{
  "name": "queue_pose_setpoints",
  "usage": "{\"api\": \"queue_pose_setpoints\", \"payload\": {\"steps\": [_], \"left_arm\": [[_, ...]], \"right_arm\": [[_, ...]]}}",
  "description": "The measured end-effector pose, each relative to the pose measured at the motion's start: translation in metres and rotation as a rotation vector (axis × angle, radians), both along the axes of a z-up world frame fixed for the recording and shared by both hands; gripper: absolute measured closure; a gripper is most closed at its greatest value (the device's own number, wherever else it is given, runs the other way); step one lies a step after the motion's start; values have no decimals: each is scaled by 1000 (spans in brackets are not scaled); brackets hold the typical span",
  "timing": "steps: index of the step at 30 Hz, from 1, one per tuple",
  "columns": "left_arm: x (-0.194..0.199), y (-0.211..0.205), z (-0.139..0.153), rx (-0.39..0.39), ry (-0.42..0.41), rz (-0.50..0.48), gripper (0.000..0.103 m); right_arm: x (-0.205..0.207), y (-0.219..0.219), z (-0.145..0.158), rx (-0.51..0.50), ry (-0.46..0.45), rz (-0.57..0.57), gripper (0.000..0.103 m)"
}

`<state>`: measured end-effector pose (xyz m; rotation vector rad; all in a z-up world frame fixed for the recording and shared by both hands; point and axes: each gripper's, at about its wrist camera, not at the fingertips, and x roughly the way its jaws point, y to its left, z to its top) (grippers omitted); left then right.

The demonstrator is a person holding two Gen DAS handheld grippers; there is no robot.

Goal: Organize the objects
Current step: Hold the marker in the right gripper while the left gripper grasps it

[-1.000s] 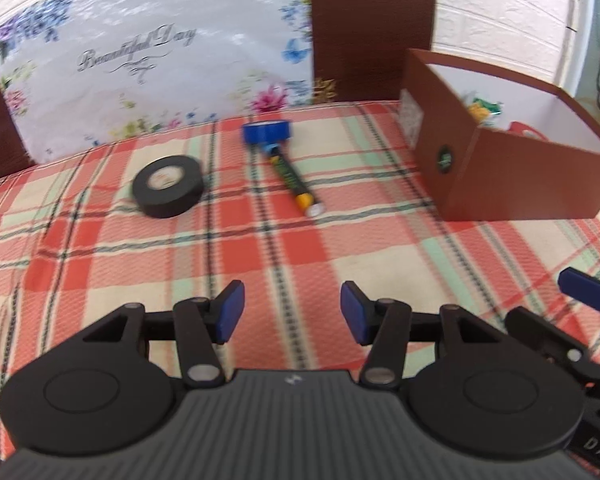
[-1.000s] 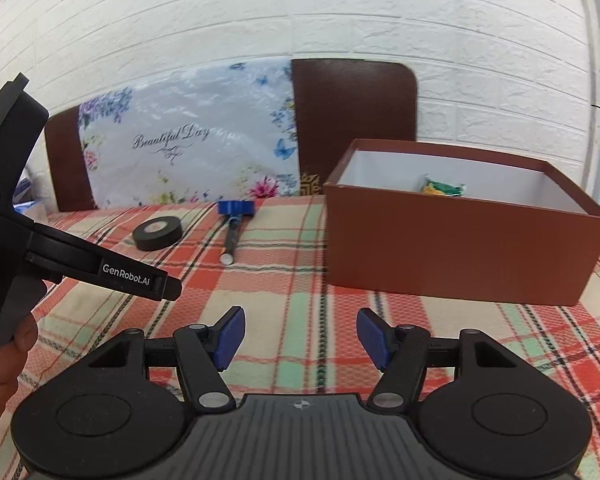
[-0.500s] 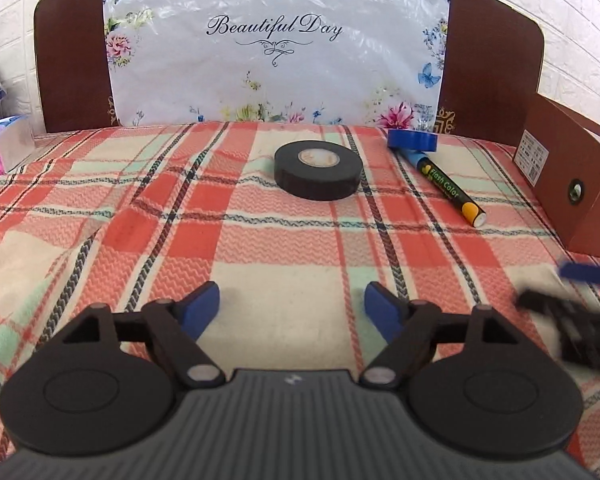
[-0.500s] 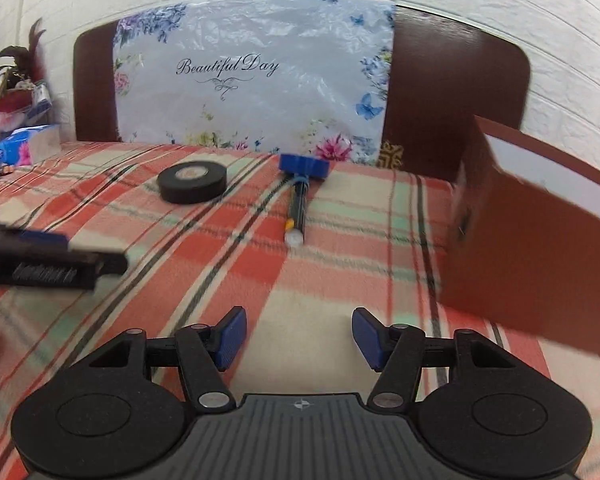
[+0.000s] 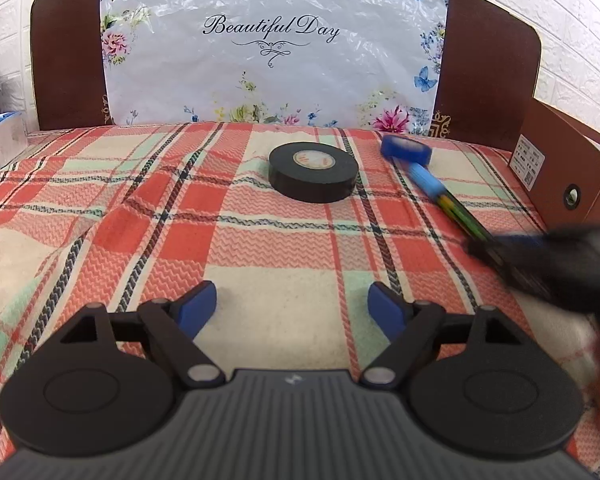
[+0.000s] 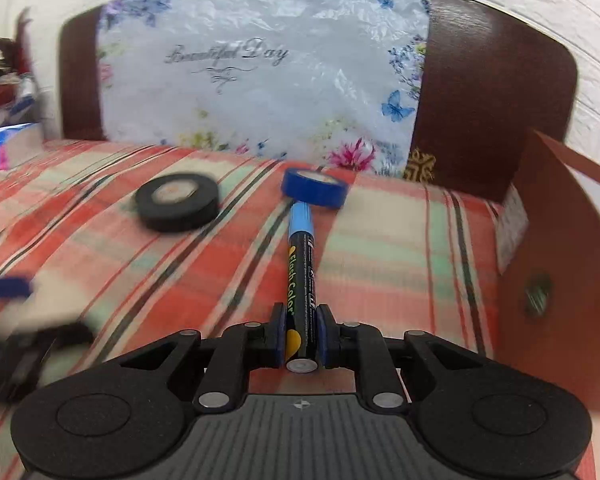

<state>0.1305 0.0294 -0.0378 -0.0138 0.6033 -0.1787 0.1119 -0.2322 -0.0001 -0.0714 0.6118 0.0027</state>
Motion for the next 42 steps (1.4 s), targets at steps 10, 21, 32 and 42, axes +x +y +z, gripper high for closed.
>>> {"api": "queue_pose_setpoints", "payload": {"steps": [10, 21, 32, 42], "left_arm": [[-1, -21, 21, -75, 172, -42, 17], [-35, -126, 28, -49, 404, -286, 48], [-36, -200, 117, -106, 241, -481, 80], [-3, -347, 155, -81, 106, -687, 80]], "right_arm": [[-124, -54, 1, 367, 37, -69, 88], [-148, -96, -6, 843, 43, -83, 88], [-162, -129, 68, 552, -262, -125, 88], [-132, -233, 111, 265, -407, -322, 88]]}}
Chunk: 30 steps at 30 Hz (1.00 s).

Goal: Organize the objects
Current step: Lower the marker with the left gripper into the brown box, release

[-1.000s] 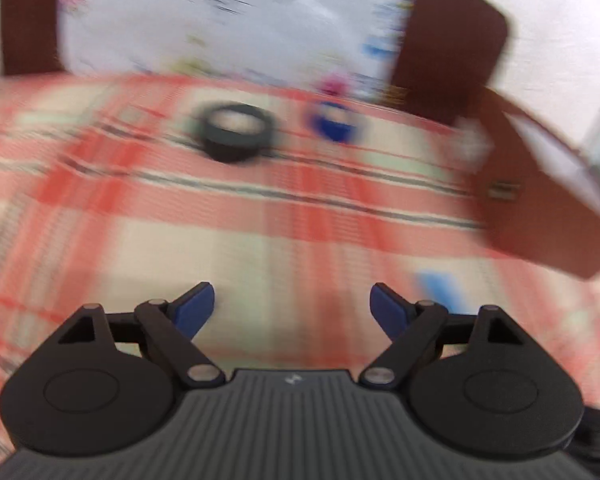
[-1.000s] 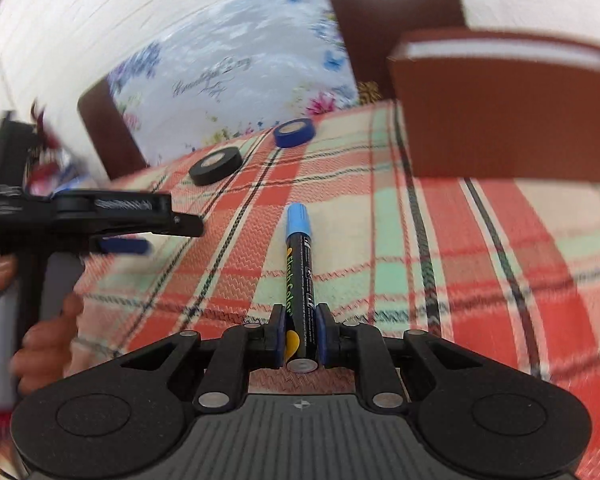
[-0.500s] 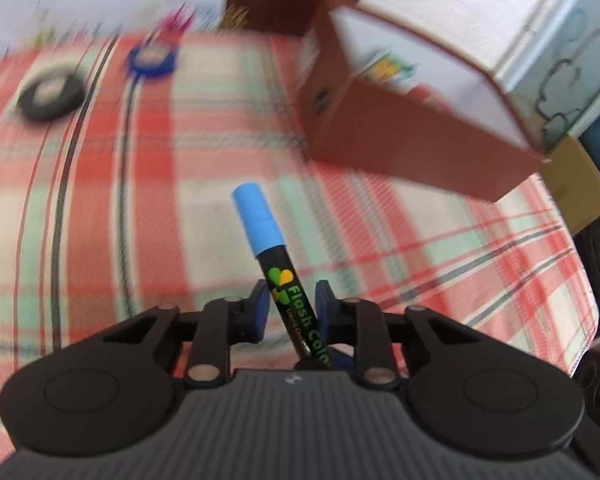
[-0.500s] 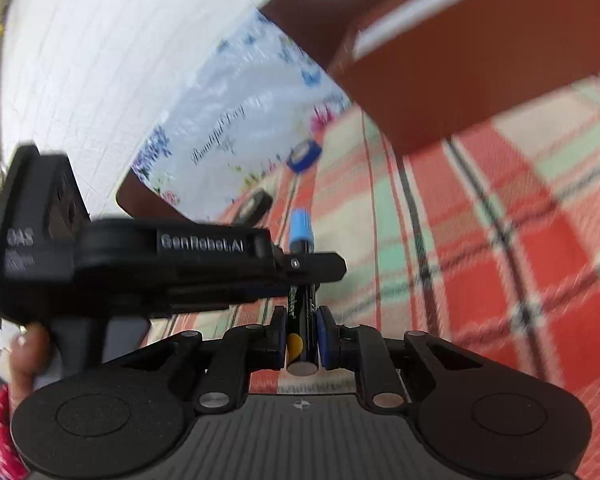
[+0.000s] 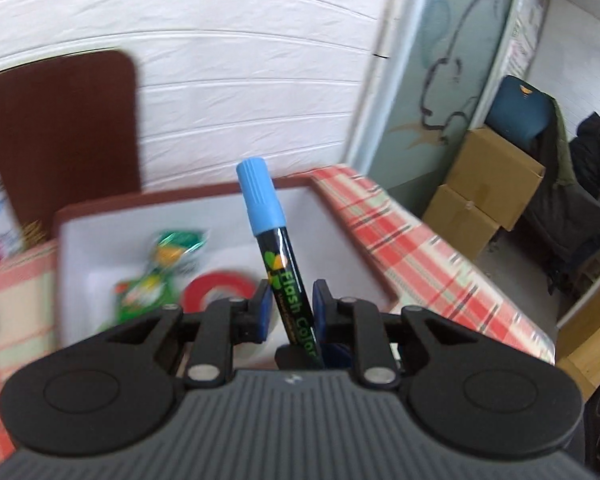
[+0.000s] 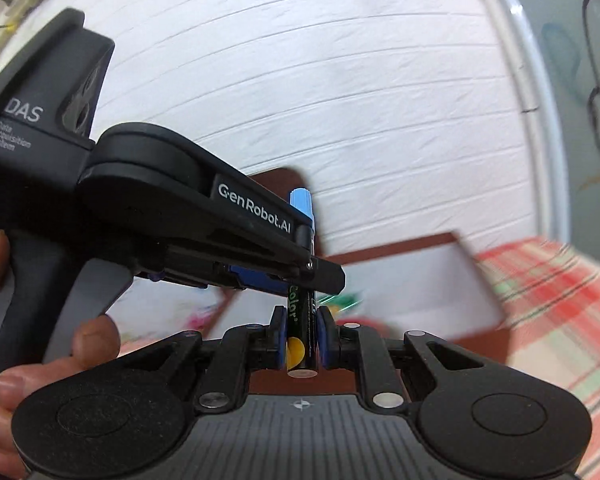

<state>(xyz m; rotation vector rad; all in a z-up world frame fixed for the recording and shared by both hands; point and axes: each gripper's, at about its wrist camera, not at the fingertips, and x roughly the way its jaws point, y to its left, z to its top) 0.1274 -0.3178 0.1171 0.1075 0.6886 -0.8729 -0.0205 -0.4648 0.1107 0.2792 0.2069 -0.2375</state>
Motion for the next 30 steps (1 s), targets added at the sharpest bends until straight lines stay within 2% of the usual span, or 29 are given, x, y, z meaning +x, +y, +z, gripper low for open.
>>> {"api": "queue_pose_setpoints", "payload": {"steps": [5, 7, 8, 9, 11, 12, 14, 20, 24, 30], "left_arm": [[18, -53, -19, 38, -5, -35, 78], [27, -66, -31, 62, -13, -22, 68], [30, -69, -36, 78, -13, -7, 59], [33, -69, -41, 94, -6, 7, 56], [40, -66, -51, 111, 20, 15, 56], [40, -62, -53, 113, 20, 15, 55], [36, -52, -50, 100, 0, 14, 53], [11, -23, -29, 69, -82, 31, 54], [-10, 0, -24, 58, -103, 44, 54], [-34, 36, -31, 80, -104, 80, 54]], "right_arm": [[32, -38, -15, -51, 69, -72, 88], [51, -39, -25, -94, 116, -116, 87], [58, -41, -31, -111, 143, -126, 82], [59, -43, -35, -123, 153, -133, 84], [52, -44, -38, -139, 134, -121, 78], [50, -42, -37, -141, 122, -121, 73], [40, -39, -36, -133, 102, -123, 69], [10, -19, -28, -120, 45, -146, 68], [-16, -2, -26, -61, 24, -157, 67], [-35, 29, -45, -6, 84, -118, 67]]}}
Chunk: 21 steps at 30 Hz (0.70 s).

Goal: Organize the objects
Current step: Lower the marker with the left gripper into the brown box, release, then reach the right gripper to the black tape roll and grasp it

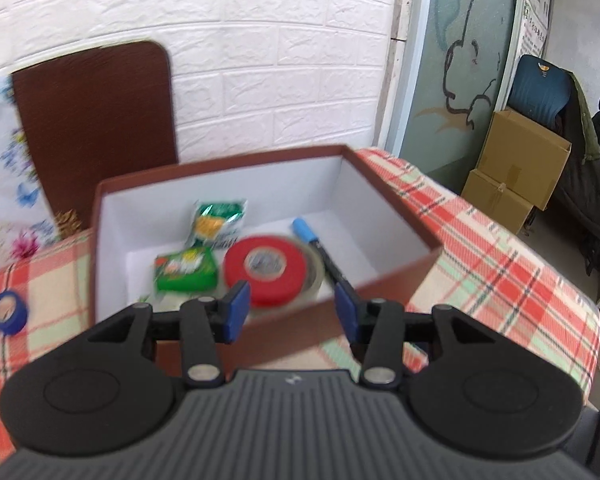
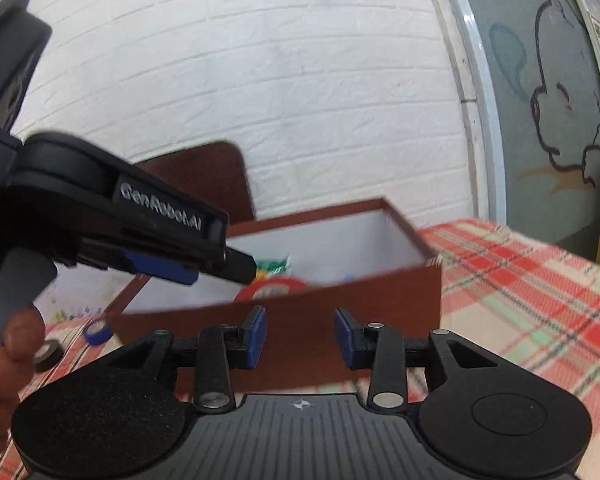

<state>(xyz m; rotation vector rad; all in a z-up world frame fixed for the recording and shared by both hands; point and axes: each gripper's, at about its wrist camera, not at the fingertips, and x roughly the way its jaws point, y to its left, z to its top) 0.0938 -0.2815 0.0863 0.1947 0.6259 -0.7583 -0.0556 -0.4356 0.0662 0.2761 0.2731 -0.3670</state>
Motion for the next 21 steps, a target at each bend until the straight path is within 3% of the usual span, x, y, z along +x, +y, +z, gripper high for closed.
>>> {"api": "queue_pose_setpoints", "payload": {"steps": [7, 14, 21], "left_arm": [[-3, 55, -26, 67, 2, 113, 53], [15, 123, -62, 151, -5, 277, 52], [37, 194, -86, 175, 35, 420, 52]], "right_arm": [[16, 40, -31, 89, 132, 105, 67], [45, 85, -37, 38, 215, 205, 67], [80, 138, -52, -43, 296, 306, 66]]}}
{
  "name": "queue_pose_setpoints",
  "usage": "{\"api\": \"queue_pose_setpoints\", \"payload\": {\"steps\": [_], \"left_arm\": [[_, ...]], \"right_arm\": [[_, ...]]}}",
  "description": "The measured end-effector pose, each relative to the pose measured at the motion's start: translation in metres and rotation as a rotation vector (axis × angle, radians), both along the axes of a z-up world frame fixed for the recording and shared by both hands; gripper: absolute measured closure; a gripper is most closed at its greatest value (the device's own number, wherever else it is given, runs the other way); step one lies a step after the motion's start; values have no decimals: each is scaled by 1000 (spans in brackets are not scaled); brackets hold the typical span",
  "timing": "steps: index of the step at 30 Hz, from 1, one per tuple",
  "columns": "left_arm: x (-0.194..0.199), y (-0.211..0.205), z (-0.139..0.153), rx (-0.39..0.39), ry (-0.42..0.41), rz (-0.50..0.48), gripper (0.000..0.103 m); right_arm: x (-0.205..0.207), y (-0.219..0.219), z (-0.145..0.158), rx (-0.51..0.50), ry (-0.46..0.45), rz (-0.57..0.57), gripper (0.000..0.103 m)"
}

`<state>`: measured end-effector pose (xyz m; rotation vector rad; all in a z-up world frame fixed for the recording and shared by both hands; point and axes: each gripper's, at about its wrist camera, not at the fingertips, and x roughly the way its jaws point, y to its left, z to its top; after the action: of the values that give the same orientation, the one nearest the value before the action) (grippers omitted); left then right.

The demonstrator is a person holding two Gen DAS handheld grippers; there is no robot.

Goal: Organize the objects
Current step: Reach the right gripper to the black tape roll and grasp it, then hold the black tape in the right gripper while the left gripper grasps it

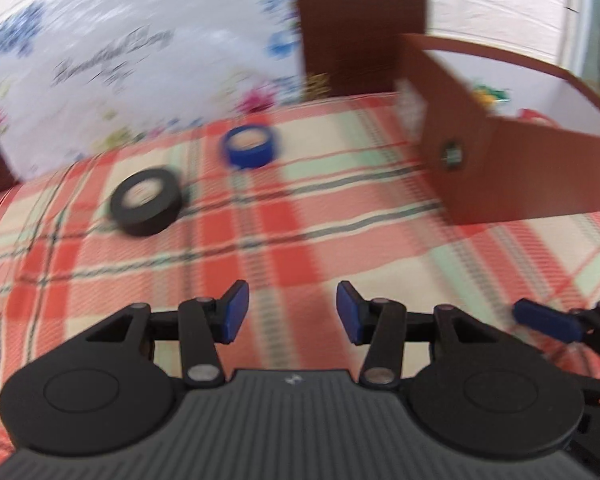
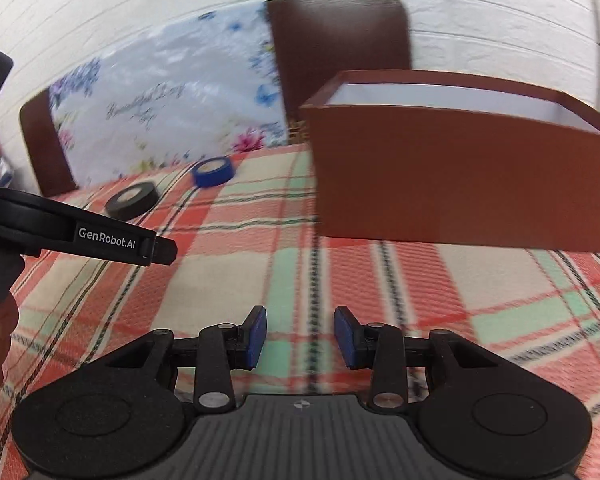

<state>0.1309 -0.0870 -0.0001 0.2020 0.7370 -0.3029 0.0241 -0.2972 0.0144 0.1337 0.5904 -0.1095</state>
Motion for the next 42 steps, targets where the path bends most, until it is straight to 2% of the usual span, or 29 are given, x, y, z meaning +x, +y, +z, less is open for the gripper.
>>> {"api": "queue_pose_setpoints", "payload": {"steps": [1, 2, 5, 8, 11, 13, 14, 15, 16, 18, 20, 22, 24, 28, 31, 34, 42], "left_arm": [[4, 10, -3, -3, 2, 17, 52], [6, 22, -5, -7, 4, 36, 51], [17, 60, -13, -12, 6, 108, 50], [34, 104, -17, -21, -16, 198, 43], [52, 149, -20, 2, -68, 320, 40], [58, 174, -30, 42, -158, 391, 28], [61, 187, -33, 2, -165, 415, 21], [65, 201, -32, -89, -136, 430, 22], [66, 207, -32, -111, -144, 456, 22], [66, 206, -32, -112, -158, 474, 22], [64, 203, -31, -103, -167, 463, 22], [64, 206, -30, -128, -164, 459, 23], [62, 209, -31, -151, -166, 460, 23], [63, 212, -34, -175, -170, 467, 23], [63, 212, -34, -175, -170, 466, 23], [63, 211, -33, -172, -169, 466, 23], [63, 205, -33, -122, -162, 461, 21]], "right_arm": [[5, 8, -2, -11, 5, 15, 65], [10, 16, -3, -25, 8, 29, 59], [23, 37, -5, -75, 17, 81, 58], [42, 58, -7, -107, 16, 140, 58], [68, 78, -8, -128, 3, 193, 59], [90, 91, -8, -136, -7, 228, 59], [102, 98, -8, -145, -11, 248, 59], [114, 104, -8, -158, -17, 267, 57], [126, 110, -8, -171, -24, 280, 56], [151, 119, -9, -189, -30, 294, 41], [173, 126, -9, -203, -34, 302, 36], [191, 133, -9, -218, -33, 313, 34], [206, 139, -10, -225, -28, 334, 23], [226, 151, -11, -233, -20, 364, 26], [222, 149, -10, -221, -16, 364, 28], [198, 140, -11, -184, -8, 349, 28], [71, 99, -13, -164, 7, 312, 28]]}}
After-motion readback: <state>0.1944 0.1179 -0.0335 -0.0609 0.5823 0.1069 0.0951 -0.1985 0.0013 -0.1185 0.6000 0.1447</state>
